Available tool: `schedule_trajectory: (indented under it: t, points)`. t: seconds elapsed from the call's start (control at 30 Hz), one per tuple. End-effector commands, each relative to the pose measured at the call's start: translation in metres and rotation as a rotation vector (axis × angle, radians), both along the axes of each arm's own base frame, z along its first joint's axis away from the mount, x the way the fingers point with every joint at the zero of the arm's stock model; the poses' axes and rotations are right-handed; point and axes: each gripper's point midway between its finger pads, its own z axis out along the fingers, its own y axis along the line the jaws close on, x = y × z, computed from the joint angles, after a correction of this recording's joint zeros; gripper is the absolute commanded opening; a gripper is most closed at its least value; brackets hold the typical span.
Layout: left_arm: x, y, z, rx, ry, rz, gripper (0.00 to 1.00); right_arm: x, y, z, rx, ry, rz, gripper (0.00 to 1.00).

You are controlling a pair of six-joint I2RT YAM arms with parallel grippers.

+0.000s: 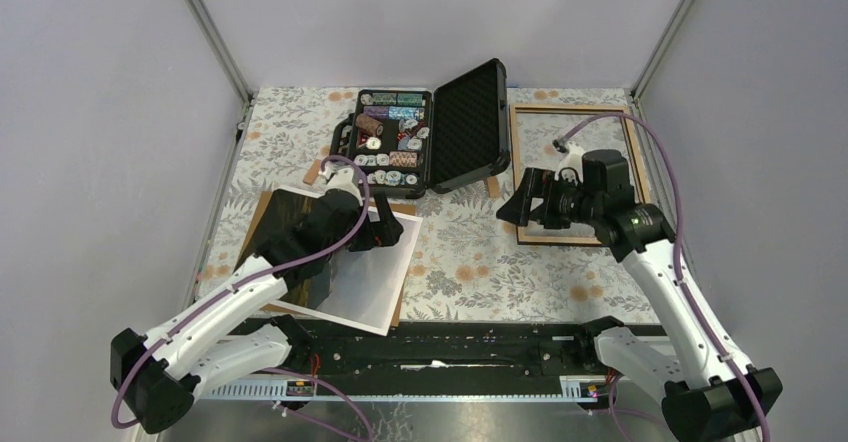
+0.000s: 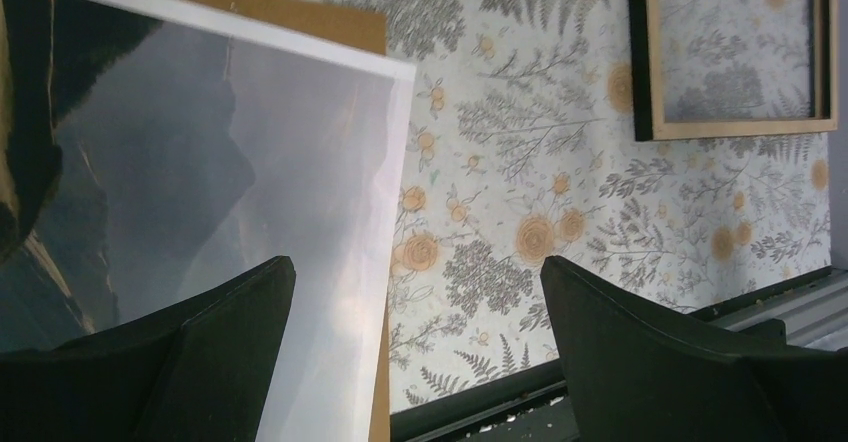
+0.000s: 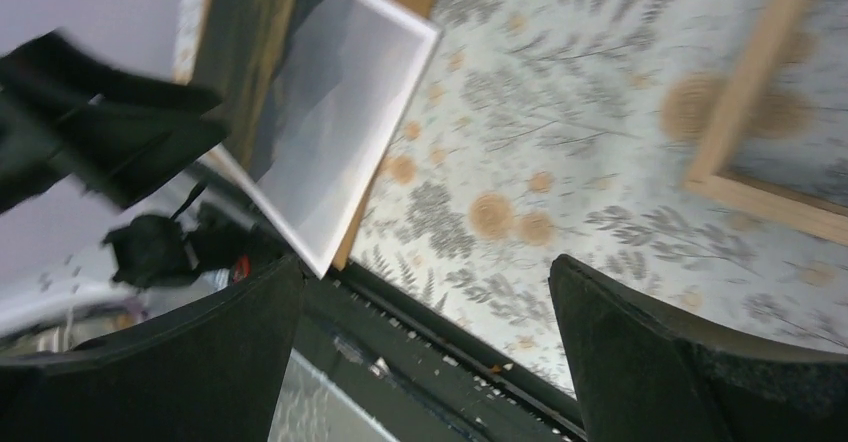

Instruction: Put the photo into the frame

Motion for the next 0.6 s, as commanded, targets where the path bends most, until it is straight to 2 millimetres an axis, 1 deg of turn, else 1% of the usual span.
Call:
schedule_trajectory:
  t: [0.0, 0.07, 0.1, 0.13, 0.17, 0.2, 0.27, 0.3, 0.37, 0.43, 0.5, 0.57]
  points:
    - [-0.002, 0.000, -0.011, -0.051, 0.037, 0.061, 0.99, -0.029, 0.043, 0.000, 0.167, 0.001, 0.223, 1.00]
    - [-0.004, 0.000, -0.022, -0.044, 0.075, 0.072, 0.99, -0.036, 0.068, -0.020, 0.247, 0.077, 0.230, 1.00]
    - [-0.005, -0.001, -0.028, -0.042, 0.093, 0.081, 0.99, -0.040, 0.085, -0.030, 0.277, 0.087, 0.260, 0.99]
    - [-0.005, 0.000, -0.034, -0.037, 0.112, 0.094, 0.99, -0.045, 0.104, -0.038, 0.317, 0.114, 0.263, 0.97]
    - [-0.005, 0.002, -0.040, -0.029, 0.131, 0.113, 0.99, -0.047, 0.121, -0.044, 0.329, 0.106, 0.270, 0.96]
    - [-0.005, 0.004, -0.047, -0.018, 0.150, 0.138, 0.99, -0.051, 0.137, -0.053, 0.331, 0.115, 0.270, 0.93]
    - [-0.005, 0.012, -0.062, -0.007, 0.198, 0.220, 0.99, -0.051, 0.157, -0.074, 0.336, 0.163, 0.207, 0.85]
    - [-0.007, 0.014, -0.069, -0.006, 0.220, 0.246, 0.99, -0.050, 0.166, -0.083, 0.367, 0.189, 0.176, 0.78]
    - [-0.010, 0.019, -0.083, -0.014, 0.248, 0.288, 0.99, -0.045, 0.176, -0.104, 0.440, 0.235, 0.097, 0.70]
    - [-0.013, 0.023, -0.092, -0.026, 0.262, 0.321, 0.99, -0.036, 0.183, -0.118, 0.497, 0.228, 0.037, 0.61]
    - [-0.015, 0.027, -0.100, -0.044, 0.271, 0.348, 0.99, -0.025, 0.187, -0.135, 0.493, 0.214, -0.021, 0.58]
    - [-0.018, 0.026, -0.107, -0.072, 0.278, 0.345, 0.99, -0.017, 0.193, -0.147, 0.496, 0.213, -0.038, 0.58]
